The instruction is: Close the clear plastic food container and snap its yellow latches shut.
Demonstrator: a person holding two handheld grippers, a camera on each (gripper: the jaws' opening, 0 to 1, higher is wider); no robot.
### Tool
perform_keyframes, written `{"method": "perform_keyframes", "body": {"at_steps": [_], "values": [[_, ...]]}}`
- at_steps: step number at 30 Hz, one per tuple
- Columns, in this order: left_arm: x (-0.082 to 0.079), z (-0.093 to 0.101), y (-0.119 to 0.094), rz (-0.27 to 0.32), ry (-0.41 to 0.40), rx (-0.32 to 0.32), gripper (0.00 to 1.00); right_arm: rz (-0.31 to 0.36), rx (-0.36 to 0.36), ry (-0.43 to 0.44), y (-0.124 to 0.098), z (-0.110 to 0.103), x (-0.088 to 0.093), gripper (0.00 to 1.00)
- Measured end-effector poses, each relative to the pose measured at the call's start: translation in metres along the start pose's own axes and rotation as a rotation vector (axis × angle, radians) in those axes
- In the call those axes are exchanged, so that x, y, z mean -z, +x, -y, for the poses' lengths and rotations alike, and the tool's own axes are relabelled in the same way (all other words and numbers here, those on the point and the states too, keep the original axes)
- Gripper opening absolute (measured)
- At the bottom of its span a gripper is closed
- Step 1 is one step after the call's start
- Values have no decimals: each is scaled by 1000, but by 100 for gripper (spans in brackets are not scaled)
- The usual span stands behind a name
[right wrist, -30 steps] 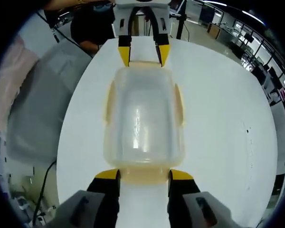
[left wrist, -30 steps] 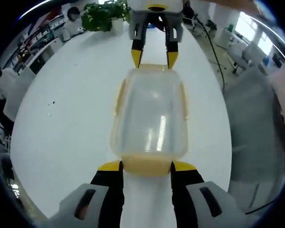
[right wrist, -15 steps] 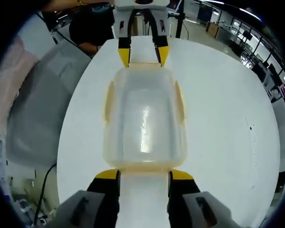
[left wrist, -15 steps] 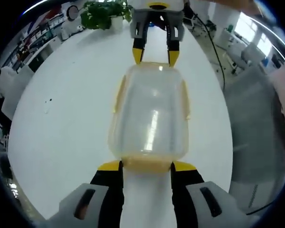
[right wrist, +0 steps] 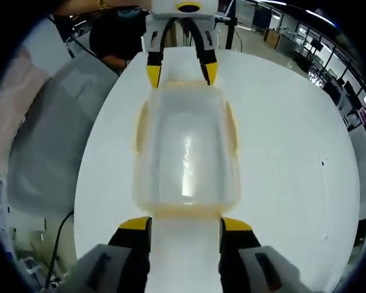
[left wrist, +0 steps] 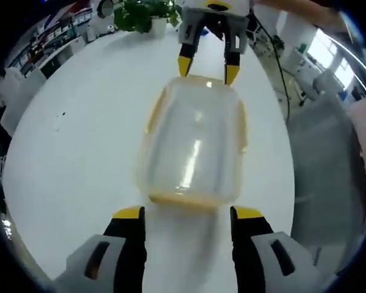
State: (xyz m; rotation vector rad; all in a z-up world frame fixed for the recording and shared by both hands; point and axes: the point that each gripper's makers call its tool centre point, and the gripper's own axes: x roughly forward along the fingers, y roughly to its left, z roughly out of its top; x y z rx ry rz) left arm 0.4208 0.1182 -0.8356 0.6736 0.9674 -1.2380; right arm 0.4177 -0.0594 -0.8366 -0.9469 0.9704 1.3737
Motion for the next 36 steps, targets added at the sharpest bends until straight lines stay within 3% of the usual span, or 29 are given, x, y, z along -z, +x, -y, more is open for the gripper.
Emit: {"method": "perform_keyframes", "body": {"at_steps": [4,13,17,21,27,33,36], "values": [[1,6,-5,30,-58,26,53,21,7,46,-2,-2,5,48],[-18,18,-19,189,-217,65,52,54,52,179,-14,-7,12,48],[-23,20,-26,240,-264,70,51,130,67,239,-22,-10,3,47],[-36,19,-33,328,-353,62,49,182,93,298,-30,-10,-5,47],[-41,17,-35,370,-403,39,47,352,104,511,-36,-7,-26,47],[-39,13,-32,384,-460,9,45,327,127,547,-30,-11,-22,47],[-37,12,-31,378,-477,-13,45,357,173,628,-28,-7,-23,46]]}}
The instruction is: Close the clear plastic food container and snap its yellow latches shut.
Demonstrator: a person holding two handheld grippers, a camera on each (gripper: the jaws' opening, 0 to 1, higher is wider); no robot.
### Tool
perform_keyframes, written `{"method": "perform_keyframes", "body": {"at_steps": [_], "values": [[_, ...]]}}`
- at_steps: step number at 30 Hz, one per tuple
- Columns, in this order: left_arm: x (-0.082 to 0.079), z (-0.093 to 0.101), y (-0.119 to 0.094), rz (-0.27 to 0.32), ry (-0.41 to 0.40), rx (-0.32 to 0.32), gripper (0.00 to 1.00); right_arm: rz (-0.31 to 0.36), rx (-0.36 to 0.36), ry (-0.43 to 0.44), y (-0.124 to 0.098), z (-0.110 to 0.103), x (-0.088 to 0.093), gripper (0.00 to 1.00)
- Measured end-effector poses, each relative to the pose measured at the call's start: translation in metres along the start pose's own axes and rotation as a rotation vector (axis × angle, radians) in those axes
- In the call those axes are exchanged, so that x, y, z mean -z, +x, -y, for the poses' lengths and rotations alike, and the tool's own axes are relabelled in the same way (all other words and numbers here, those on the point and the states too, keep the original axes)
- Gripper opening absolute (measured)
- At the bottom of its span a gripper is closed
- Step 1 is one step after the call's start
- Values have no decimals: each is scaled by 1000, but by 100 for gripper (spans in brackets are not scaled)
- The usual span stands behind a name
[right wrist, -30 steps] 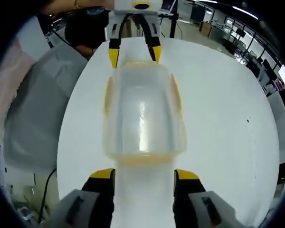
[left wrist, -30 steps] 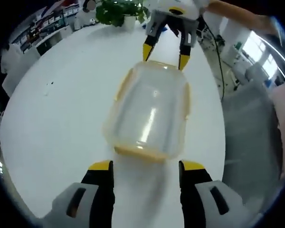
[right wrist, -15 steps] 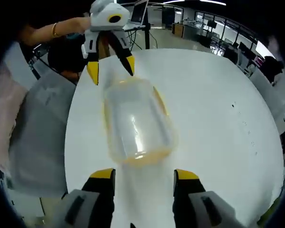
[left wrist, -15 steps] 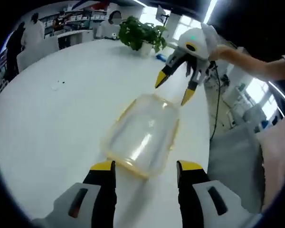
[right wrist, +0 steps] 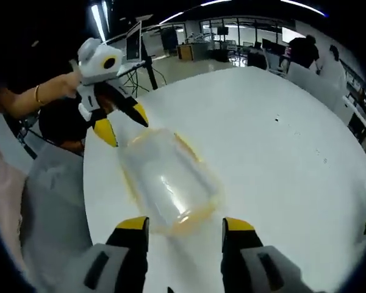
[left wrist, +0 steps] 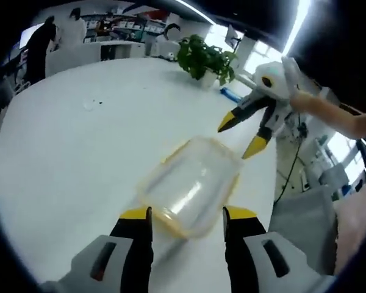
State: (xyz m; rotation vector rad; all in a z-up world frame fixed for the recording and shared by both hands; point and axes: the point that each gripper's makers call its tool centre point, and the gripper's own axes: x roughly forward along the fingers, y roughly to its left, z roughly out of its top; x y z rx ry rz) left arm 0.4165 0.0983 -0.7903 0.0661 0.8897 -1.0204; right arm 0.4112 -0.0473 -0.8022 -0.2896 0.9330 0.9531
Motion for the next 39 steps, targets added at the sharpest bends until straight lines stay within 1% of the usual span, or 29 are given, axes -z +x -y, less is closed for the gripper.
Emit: {"method": "perform_keyframes", "body": {"at_steps": [2,4,5,8,11,14,17,19,22,23,26,27,28,30,31,32,37,39], "values": [[1,-2,0,6,-20,-18,45,12,13,43,2,-1,1,45],[3,-5,1,16,-50,-35,44,19,16,53,4,-2,1,45],[5,-6,2,15,-69,-44,44,23,26,74,6,-1,2,45],[9,-7,5,10,-84,-56,44,37,26,120,9,-2,1,45],[14,-10,7,1,-100,-71,44,54,6,164,13,-5,0,45],[19,-12,11,-7,-117,-83,42,54,-7,162,18,-8,0,43],[21,-12,14,-9,-130,-85,42,55,7,173,22,-6,0,42],[22,-13,15,-8,-136,-88,40,65,15,198,23,-4,-2,42],[21,-15,17,-2,-156,-87,41,60,28,188,23,-1,-1,40],[20,-17,18,5,-177,-86,40,64,22,210,23,-2,-1,40],[17,-19,18,19,-196,-93,39,61,16,241,24,-1,-1,40],[17,-20,19,19,-198,-93,39,59,14,264,25,-1,0,40],[16,-20,19,20,-202,-93,38,51,8,307,25,-2,1,40],[15,-20,20,17,-205,-92,38,35,-18,360,27,-6,3,42],[15,-20,20,16,-205,-94,37,45,-6,332,28,-1,1,42],[15,-20,20,15,-207,-95,37,31,-9,322,28,-2,1,42],[15,-21,20,3,-205,-82,36,-6,-17,326,29,-2,1,41],[15,-21,21,-16,-200,-75,35,-32,-22,325,30,-3,1,41]]}}
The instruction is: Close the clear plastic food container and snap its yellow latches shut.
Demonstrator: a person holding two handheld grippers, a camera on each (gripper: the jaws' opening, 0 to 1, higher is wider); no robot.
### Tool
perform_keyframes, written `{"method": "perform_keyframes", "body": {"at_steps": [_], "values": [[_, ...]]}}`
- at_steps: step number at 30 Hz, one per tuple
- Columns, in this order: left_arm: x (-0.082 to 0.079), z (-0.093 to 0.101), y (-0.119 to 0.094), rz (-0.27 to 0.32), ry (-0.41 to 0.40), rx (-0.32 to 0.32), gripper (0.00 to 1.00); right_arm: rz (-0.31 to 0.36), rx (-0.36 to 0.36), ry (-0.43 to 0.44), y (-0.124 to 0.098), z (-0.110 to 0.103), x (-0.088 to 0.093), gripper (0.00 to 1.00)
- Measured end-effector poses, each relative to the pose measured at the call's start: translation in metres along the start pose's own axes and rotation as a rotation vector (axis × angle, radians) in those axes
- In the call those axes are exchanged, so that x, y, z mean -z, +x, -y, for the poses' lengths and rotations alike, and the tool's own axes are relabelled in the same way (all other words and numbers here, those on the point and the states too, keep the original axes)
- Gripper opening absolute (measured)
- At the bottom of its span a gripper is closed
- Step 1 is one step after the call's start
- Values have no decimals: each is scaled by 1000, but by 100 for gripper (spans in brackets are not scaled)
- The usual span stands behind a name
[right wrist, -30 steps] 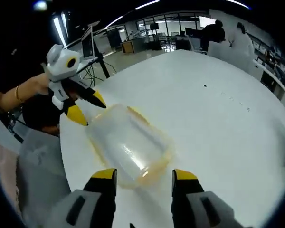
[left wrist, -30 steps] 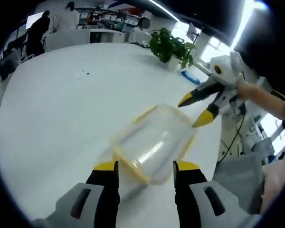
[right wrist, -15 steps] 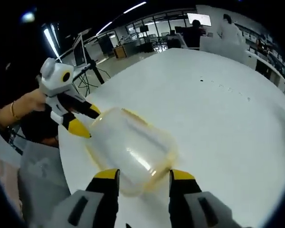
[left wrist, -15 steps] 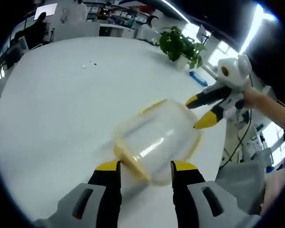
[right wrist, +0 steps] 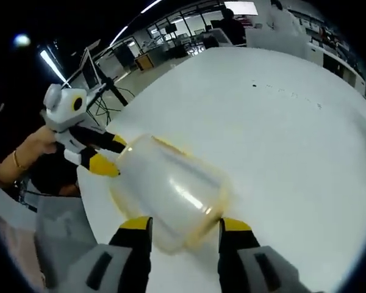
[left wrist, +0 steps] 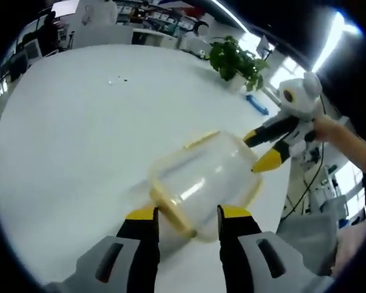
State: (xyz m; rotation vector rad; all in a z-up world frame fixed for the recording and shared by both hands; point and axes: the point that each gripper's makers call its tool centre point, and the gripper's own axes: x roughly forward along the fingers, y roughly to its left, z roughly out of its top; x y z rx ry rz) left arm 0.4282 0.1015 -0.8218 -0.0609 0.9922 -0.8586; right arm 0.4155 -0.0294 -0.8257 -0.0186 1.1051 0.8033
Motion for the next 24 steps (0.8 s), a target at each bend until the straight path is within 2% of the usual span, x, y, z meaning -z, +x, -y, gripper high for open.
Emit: {"method": "perform_keyframes", "body": {"at_steps": [3,8,9,10,12,13,16,18,19,20,24], "values": [[1,1,1,-45,36,4,34,-50,2,9,1,0,0,41],[1,1,3,-70,32,27,32,-107,-17,7,3,-1,0,40],[2,3,6,-63,-39,33,32,-109,-48,3,6,-2,0,39],[5,2,3,-82,33,48,32,-115,-42,32,5,1,0,38],[4,6,7,-93,22,46,32,-93,-80,140,9,-4,0,38],[3,6,7,-99,21,45,32,-99,-82,85,7,-1,2,38],[4,5,7,-117,32,48,32,-89,-85,83,6,-3,2,39],[3,4,7,-120,37,47,32,-85,-93,95,6,-2,3,39],[1,3,6,-113,38,43,32,-77,-102,126,8,-3,3,40],[0,3,7,-107,39,41,32,-42,-115,193,12,-5,0,42],[0,3,6,-104,51,35,32,-14,-101,161,9,-5,3,43]]}}
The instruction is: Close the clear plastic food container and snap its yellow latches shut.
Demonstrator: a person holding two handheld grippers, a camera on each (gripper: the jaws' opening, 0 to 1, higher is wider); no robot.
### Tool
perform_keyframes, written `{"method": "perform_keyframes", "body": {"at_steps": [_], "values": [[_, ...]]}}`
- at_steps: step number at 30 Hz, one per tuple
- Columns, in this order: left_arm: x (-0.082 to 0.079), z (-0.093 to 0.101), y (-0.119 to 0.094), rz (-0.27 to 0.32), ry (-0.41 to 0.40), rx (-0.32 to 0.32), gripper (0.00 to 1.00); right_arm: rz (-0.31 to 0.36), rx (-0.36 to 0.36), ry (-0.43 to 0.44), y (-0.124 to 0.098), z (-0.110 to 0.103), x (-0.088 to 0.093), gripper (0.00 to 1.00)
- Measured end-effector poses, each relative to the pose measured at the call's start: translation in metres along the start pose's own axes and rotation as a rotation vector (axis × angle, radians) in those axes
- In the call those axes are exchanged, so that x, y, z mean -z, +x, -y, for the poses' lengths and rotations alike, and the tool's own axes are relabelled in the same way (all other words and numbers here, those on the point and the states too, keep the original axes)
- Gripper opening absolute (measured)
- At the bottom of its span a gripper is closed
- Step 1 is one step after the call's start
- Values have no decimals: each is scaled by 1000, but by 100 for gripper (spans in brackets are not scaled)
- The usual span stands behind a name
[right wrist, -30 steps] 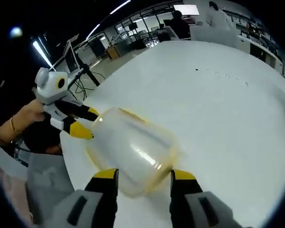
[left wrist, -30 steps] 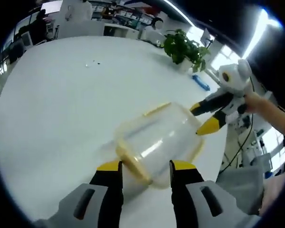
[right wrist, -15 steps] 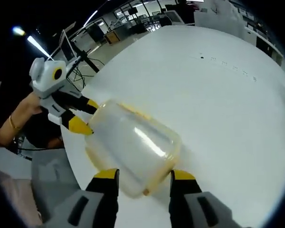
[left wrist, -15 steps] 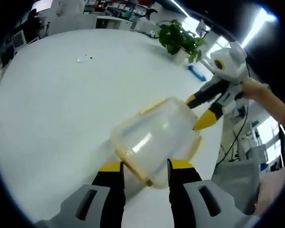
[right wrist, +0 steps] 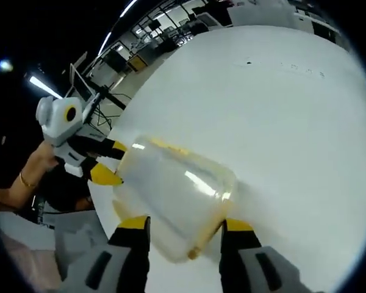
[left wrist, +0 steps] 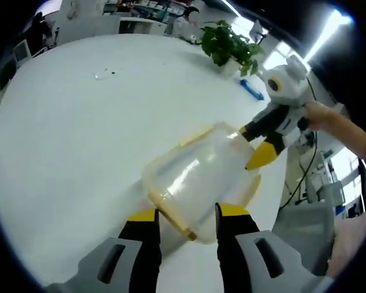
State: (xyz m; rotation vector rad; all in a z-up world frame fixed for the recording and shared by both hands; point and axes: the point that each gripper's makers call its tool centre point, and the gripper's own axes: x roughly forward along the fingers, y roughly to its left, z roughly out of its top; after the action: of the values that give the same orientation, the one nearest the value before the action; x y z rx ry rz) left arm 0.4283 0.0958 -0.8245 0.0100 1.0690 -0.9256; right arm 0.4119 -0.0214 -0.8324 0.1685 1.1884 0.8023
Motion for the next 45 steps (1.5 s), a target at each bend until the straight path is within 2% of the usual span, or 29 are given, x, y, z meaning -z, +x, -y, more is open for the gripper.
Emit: {"method": "perform_keyframes", "body": {"at_steps": [5,10,13,14,15,16,19,24,28,29,30,31,33,34,39,42,45], "values": [[-1,-2,0,9,2,1,33,-4,6,5,1,1,-2,45],[-2,-4,-3,57,-5,-4,34,30,17,-65,3,-2,-2,51],[-2,-4,-3,82,-4,-8,34,75,32,-110,2,0,-5,53],[-3,-4,-3,90,0,-12,35,99,56,-154,1,1,-7,55],[-3,-4,-4,100,15,-24,36,109,74,-172,0,2,-8,57],[-7,-5,-5,108,98,-51,37,104,76,-192,-1,-1,-6,59],[-9,-3,-6,94,172,-83,39,97,95,-197,-3,2,-3,62],[-10,-6,-6,105,170,-74,45,170,116,-170,-17,6,-17,61],[-11,-6,-10,102,204,-89,50,223,125,-224,-29,2,-29,60],[-12,-2,-12,114,195,-83,50,236,126,-231,-32,1,-32,60],[-19,4,-14,159,162,-61,51,255,126,-251,-34,-2,-36,59],[-22,6,-15,177,149,-57,50,266,128,-263,-36,-3,-38,57],[-29,8,-20,203,160,-69,49,291,129,-297,-38,-7,-44,56],[-35,10,-22,225,170,-71,49,297,124,-306,-38,-10,-45,54],[-44,18,-21,254,231,-92,43,309,89,-378,-31,-26,-48,46],[-44,20,-18,254,276,-113,41,297,84,-415,-26,-32,-47,42],[-42,23,-13,239,323,-126,39,274,67,-427,-21,-36,-45,33]]}}
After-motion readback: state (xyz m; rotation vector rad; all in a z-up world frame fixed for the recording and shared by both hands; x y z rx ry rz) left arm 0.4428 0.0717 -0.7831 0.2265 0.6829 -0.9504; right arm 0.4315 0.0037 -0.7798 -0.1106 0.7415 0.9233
